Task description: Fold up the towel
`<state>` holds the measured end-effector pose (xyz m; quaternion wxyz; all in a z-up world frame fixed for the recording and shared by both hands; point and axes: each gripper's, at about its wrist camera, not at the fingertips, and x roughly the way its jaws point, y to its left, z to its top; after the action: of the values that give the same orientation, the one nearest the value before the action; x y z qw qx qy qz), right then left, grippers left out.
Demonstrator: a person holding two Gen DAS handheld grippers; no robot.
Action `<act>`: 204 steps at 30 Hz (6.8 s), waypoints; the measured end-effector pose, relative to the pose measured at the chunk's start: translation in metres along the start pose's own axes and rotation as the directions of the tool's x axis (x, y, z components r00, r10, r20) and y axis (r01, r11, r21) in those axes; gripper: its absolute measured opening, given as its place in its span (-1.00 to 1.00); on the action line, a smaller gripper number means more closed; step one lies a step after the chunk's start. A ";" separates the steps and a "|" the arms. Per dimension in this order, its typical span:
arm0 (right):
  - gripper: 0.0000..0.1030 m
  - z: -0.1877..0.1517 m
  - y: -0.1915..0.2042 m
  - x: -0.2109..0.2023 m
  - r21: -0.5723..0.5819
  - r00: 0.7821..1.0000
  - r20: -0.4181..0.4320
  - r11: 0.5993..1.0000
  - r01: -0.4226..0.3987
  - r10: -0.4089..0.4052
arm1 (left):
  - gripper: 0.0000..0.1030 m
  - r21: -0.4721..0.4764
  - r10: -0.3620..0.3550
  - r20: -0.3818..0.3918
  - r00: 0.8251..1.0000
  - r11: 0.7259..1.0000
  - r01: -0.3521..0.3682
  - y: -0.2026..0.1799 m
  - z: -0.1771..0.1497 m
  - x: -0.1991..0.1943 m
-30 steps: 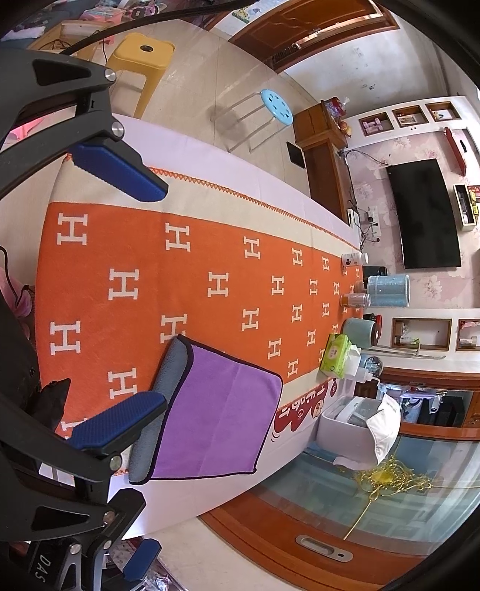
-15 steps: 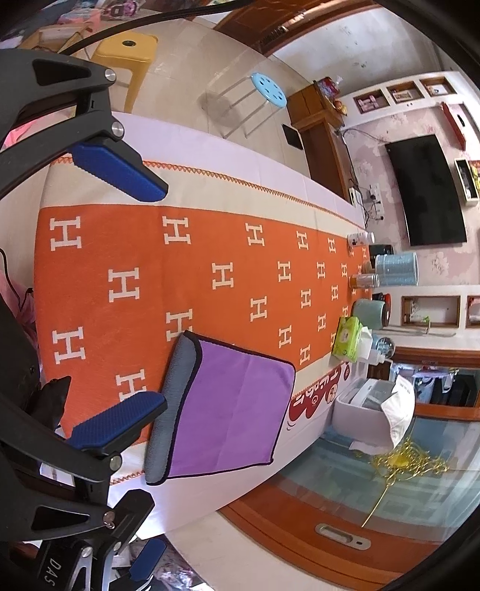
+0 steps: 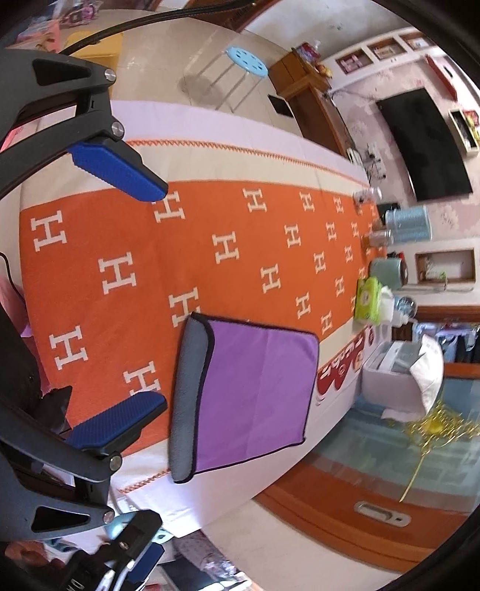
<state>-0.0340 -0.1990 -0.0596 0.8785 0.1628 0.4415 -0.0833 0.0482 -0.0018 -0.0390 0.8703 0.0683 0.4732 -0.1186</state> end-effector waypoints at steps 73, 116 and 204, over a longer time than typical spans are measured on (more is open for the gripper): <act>-0.73 0.054 -0.140 0.189 0.096 0.898 -0.435 0.988 0.123 -0.069 | -0.65 -0.016 -0.079 -0.480 0.874 0.997 0.081 -0.047 0.054 0.238; -0.91 0.141 -0.128 0.132 0.062 0.993 -0.107 0.997 0.052 -0.045 | -0.89 0.034 -0.169 -0.230 0.958 0.983 0.181 -0.030 0.164 0.178; 0.89 0.113 -0.052 0.114 -0.039 0.997 0.047 0.998 -0.058 0.060 | 0.69 -0.143 -0.074 0.129 0.989 0.985 0.093 0.023 0.052 0.047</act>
<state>0.1035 -0.2887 -0.0990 0.8938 0.1571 0.4167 -0.0528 0.1215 0.0014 -0.0504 0.8947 -0.0242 0.4287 -0.1234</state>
